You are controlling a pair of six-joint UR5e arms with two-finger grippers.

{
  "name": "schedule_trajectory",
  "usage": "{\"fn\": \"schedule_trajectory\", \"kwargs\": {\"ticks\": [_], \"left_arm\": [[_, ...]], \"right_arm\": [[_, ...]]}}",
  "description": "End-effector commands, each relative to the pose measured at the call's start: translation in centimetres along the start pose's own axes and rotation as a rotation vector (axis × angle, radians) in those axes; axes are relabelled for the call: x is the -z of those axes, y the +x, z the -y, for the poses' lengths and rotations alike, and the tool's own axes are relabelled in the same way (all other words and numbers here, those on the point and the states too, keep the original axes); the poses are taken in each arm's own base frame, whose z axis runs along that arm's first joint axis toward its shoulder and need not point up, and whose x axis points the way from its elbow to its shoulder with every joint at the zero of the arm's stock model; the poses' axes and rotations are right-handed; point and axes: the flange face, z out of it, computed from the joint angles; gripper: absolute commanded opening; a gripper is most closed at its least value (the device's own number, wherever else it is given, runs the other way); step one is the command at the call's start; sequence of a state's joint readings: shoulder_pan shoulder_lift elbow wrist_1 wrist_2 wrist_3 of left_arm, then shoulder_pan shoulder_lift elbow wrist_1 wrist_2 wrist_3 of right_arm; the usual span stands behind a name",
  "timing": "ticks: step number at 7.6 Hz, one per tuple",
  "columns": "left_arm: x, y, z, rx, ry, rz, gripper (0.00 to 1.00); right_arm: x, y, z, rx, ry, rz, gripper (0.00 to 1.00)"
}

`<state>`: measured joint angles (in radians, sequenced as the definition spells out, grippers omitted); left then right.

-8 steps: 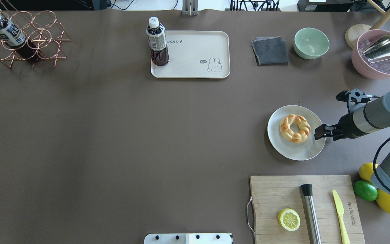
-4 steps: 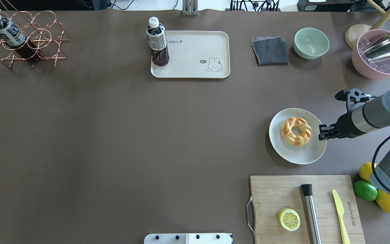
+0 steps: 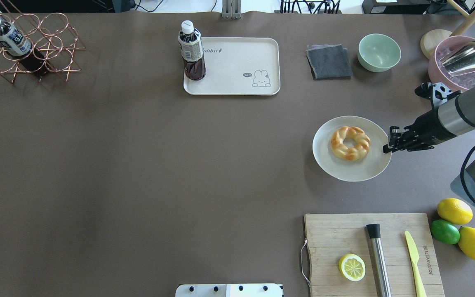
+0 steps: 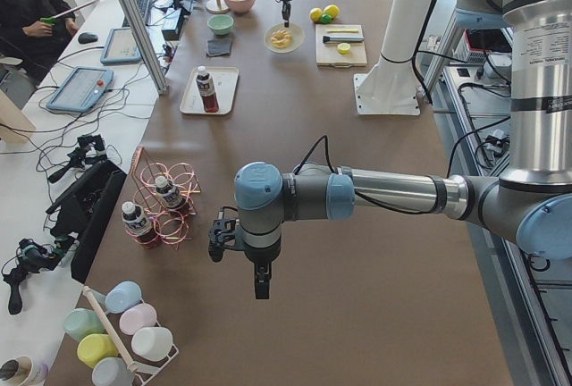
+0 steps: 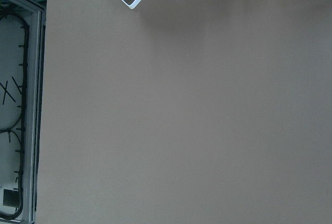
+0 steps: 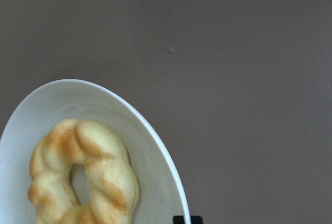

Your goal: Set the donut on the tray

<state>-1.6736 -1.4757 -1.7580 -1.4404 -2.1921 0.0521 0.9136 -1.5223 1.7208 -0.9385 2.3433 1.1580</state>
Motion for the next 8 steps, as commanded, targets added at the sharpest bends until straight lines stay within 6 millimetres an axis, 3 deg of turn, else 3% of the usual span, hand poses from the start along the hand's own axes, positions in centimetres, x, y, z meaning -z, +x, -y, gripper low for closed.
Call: {"fn": "schedule_trajectory", "kwargs": {"ticks": [1, 5, 6, 8], "left_arm": [[-0.2, -0.1, -0.2, 0.004, -0.005, 0.0, 0.98], [-0.4, -0.3, -0.6, 0.009, -0.01, -0.001, 0.98], [-0.4, -0.3, -0.6, 0.009, -0.01, -0.001, 0.98], [-0.4, -0.2, -0.4, 0.008, -0.01, -0.002, 0.98]], "right_arm": [[5.1, -1.4, 3.6, -0.032, -0.005, 0.097, 0.0], [2.1, -12.3, 13.6, -0.091, 0.01, 0.123, 0.0], [0.9, -14.6, 15.2, -0.09, 0.024, 0.11, 0.0], [-3.3, -21.2, 17.6, -0.083, 0.061, 0.069, 0.0]]}}
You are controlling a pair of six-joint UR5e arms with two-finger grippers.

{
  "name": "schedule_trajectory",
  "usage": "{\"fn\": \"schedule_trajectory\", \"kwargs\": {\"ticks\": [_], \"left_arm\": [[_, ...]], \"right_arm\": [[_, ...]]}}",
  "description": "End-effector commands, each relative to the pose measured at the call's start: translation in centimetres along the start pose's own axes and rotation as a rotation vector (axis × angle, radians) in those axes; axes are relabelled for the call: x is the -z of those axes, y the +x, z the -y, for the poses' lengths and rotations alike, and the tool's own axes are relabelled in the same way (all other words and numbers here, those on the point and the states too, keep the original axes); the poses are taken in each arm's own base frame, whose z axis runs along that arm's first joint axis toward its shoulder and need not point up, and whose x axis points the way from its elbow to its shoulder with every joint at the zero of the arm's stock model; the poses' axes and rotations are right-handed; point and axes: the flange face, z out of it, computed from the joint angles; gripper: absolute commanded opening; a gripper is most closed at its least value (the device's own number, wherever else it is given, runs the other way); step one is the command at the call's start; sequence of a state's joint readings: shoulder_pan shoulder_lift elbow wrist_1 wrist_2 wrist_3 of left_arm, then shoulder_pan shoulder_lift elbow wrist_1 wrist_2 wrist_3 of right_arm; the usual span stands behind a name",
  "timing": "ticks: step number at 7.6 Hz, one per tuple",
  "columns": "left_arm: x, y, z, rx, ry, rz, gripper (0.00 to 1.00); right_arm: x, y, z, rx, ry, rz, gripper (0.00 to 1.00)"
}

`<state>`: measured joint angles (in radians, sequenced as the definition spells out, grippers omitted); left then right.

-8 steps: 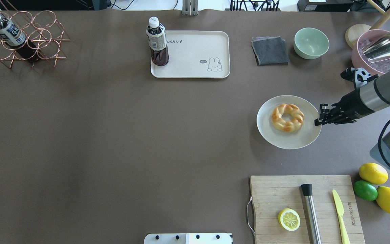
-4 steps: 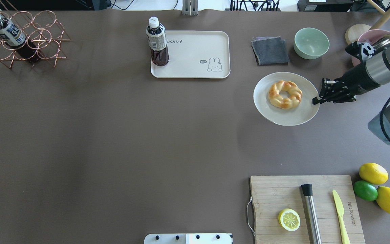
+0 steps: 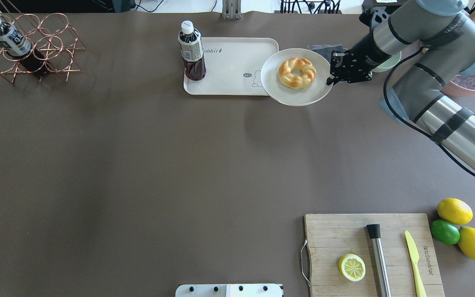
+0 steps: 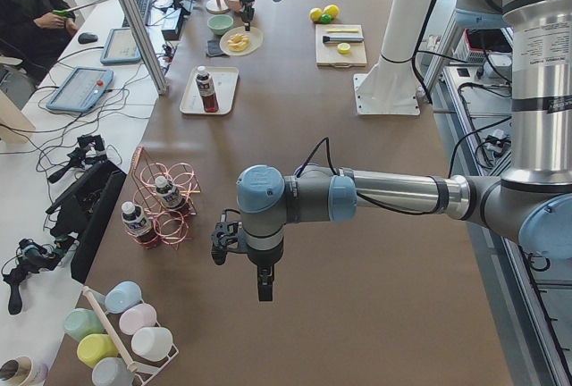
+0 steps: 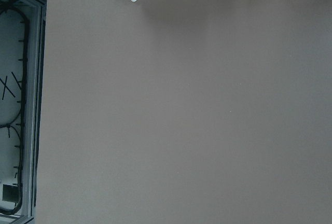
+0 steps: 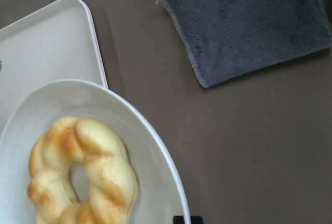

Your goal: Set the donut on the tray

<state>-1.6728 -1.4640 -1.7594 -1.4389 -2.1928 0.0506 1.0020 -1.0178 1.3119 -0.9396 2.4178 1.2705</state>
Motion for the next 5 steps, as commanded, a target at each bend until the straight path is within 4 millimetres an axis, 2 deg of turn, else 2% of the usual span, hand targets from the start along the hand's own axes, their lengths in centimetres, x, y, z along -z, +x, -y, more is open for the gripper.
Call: {"fn": "schedule_trajectory", "kwargs": {"ticks": [1, 2, 3, 4, 5], "left_arm": [[0.0, 0.1, 0.1, 0.0, -0.002, -0.001, 0.98], [0.0, 0.1, 0.1, -0.001, 0.0, -0.001, 0.98], [0.0, 0.1, 0.2, 0.0, -0.002, -0.001, 0.98], [-0.1, 0.1, 0.1, 0.001, -0.003, -0.001, 0.98], [-0.2, 0.0, 0.0, 0.002, -0.004, -0.001, 0.98]], "right_arm": [[-6.0, -8.7, 1.9, -0.026, 0.064, -0.049, 0.0], [-7.8, -11.4, 3.0, -0.064, 0.101, -0.074, 0.0], [-8.8, -12.1, 4.4, -0.129, 0.139, -0.086, 0.0], [-10.6, -11.8, 5.5, -0.121, 0.169, -0.086, 0.0], [-12.2, -12.2, 5.6, -0.138, 0.189, -0.081, 0.0]]}}
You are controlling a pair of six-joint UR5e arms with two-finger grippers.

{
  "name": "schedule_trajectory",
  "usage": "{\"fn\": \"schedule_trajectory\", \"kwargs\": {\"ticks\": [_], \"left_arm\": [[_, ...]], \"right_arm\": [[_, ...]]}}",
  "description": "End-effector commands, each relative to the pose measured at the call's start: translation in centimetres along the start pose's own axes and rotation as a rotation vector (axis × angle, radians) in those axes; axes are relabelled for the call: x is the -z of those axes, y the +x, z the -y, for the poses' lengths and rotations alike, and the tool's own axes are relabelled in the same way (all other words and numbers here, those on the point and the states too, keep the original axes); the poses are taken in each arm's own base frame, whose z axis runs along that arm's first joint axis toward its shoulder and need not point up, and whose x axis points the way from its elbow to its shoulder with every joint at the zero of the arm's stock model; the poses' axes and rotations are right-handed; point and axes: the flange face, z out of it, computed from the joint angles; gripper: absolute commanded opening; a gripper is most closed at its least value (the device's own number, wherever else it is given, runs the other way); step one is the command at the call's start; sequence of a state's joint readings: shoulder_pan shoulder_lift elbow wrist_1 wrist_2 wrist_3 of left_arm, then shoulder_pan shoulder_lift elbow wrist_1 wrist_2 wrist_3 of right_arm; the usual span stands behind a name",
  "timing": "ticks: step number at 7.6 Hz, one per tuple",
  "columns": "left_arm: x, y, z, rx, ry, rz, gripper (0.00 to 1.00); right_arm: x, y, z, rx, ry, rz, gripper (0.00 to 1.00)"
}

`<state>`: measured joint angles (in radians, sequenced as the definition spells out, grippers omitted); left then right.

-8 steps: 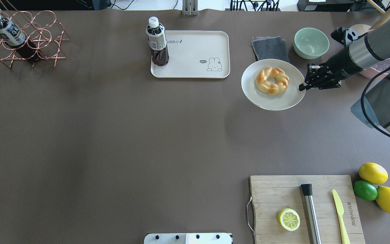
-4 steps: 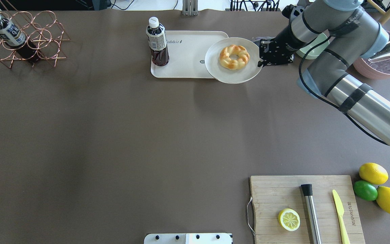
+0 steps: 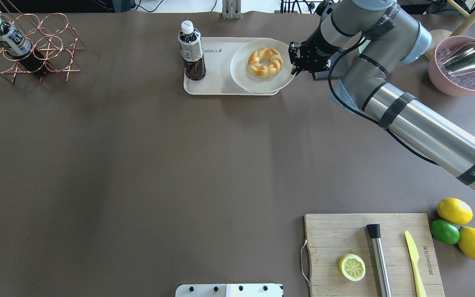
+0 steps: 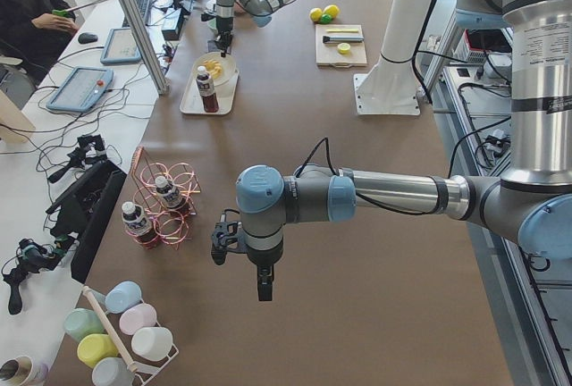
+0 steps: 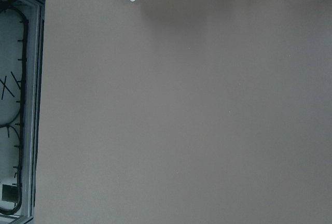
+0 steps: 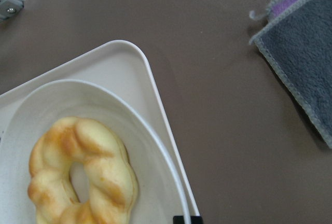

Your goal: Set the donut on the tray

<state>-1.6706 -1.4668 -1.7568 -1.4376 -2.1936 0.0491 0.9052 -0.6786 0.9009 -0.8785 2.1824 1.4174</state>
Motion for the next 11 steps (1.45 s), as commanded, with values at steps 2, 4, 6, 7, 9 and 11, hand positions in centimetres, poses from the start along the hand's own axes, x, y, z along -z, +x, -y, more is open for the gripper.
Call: {"fn": "schedule_trajectory", "kwargs": {"ticks": [2, 4, 6, 7, 9, 11], "left_arm": [[-0.1, 0.1, 0.1, -0.002, -0.003, 0.0, 0.98], [-0.1, 0.1, 0.4, -0.002, -0.003, 0.0, 0.98], [-0.3, -0.1, 0.2, 0.001, -0.006, 0.0, 0.98], [-0.3, -0.1, 0.2, 0.001, -0.006, 0.0, 0.98], [-0.3, -0.1, 0.2, 0.001, -0.006, 0.0, 0.98], [-0.1, 0.1, 0.3, -0.003, -0.001, 0.002, 0.98]], "right_arm": [[-4.1, -2.7, -1.9, -0.056, 0.069, 0.032, 0.0], [-4.1, -2.8, -1.9, -0.055, 0.071, 0.038, 0.0], [-4.2, -2.8, -1.9, -0.063, 0.09, 0.046, 1.0], [-4.1, -2.9, -2.0, -0.063, 0.089, 0.05, 1.0], [-1.9, -4.5, -2.5, -0.058, 0.077, 0.096, 1.0], [2.4, -0.5, -3.1, -0.038, 0.031, 0.146, 1.0]]}}
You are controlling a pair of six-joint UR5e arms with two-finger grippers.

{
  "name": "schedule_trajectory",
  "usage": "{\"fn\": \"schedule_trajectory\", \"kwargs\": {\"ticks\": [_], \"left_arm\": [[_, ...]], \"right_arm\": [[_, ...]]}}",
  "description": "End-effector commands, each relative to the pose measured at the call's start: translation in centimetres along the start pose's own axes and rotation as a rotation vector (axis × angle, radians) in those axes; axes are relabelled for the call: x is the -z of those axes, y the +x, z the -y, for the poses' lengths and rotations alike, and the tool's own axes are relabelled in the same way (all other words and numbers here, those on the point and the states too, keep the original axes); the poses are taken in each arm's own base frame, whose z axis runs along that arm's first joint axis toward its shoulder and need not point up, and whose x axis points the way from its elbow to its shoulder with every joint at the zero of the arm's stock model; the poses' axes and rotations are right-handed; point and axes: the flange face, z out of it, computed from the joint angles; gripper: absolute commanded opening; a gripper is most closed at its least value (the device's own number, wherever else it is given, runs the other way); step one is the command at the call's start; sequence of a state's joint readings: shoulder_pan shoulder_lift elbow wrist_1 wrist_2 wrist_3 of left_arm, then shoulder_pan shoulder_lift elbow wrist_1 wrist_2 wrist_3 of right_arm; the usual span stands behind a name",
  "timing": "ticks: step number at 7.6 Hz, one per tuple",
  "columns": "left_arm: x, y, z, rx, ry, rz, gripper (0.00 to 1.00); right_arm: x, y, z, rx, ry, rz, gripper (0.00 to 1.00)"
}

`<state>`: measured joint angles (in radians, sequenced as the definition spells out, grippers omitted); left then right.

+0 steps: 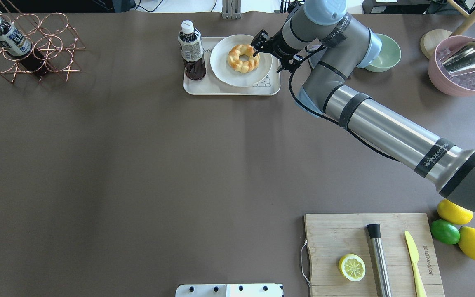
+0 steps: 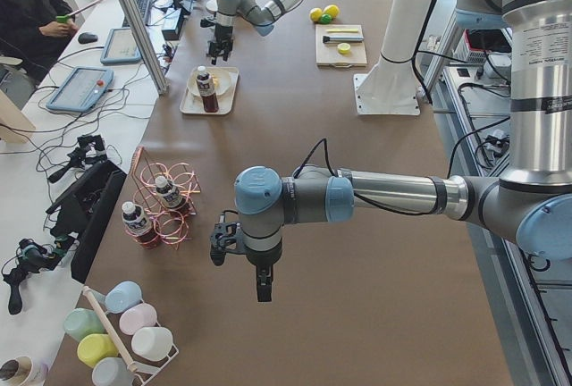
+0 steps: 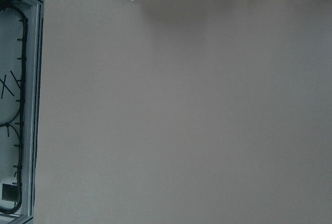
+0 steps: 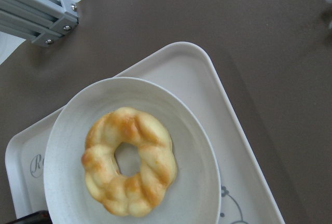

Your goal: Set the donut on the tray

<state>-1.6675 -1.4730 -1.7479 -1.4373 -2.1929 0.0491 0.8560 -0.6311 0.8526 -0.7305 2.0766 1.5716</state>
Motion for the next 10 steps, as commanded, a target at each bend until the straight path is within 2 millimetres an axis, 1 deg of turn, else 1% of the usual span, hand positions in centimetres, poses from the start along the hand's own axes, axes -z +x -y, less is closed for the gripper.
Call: {"fn": "schedule_trajectory", "kwargs": {"ticks": [1, 2, 3, 4, 5, 7, 8, 9, 10], "left_arm": [[0.2, 0.0, -0.1, 0.0, 0.005, 0.001, 0.98], [0.0, -0.2, -0.3, 0.004, 0.0, -0.001, 0.98], [0.0, -0.1, -0.5, 0.004, 0.0, -0.001, 0.98], [0.0, -0.2, -0.6, 0.006, -0.001, 0.0, 0.98], [0.0, -0.2, -0.6, 0.006, -0.001, 0.001, 0.98], [0.1, -0.3, -0.7, 0.008, 0.002, 0.0, 0.98], [0.1, -0.3, -0.7, 0.006, 0.001, 0.001, 0.98], [0.1, -0.2, -0.7, 0.006, 0.002, -0.001, 0.98], [0.1, -0.2, -0.6, 0.006, 0.003, -0.001, 0.98]], "right_arm": [[8.0, 5.6, 0.1, 0.0, -0.091, 0.046, 1.0], [11.0, 8.6, 1.0, 0.002, -0.103, 0.047, 1.0], [13.1, 12.8, 1.1, 0.043, -0.088, 0.043, 1.0], [14.6, 17.4, 0.9, 0.105, -0.081, 0.007, 1.0], [17.2, 20.9, -0.3, 0.186, -0.076, -0.046, 1.0], [23.0, 24.8, -2.2, 0.347, -0.035, -0.217, 1.0], [25.4, 27.0, -2.3, 0.421, -0.048, -0.282, 1.0], [27.3, 30.3, -1.8, 0.485, -0.085, -0.355, 1.0], [28.8, 34.0, -0.1, 0.558, -0.145, -0.434, 1.0]]}}
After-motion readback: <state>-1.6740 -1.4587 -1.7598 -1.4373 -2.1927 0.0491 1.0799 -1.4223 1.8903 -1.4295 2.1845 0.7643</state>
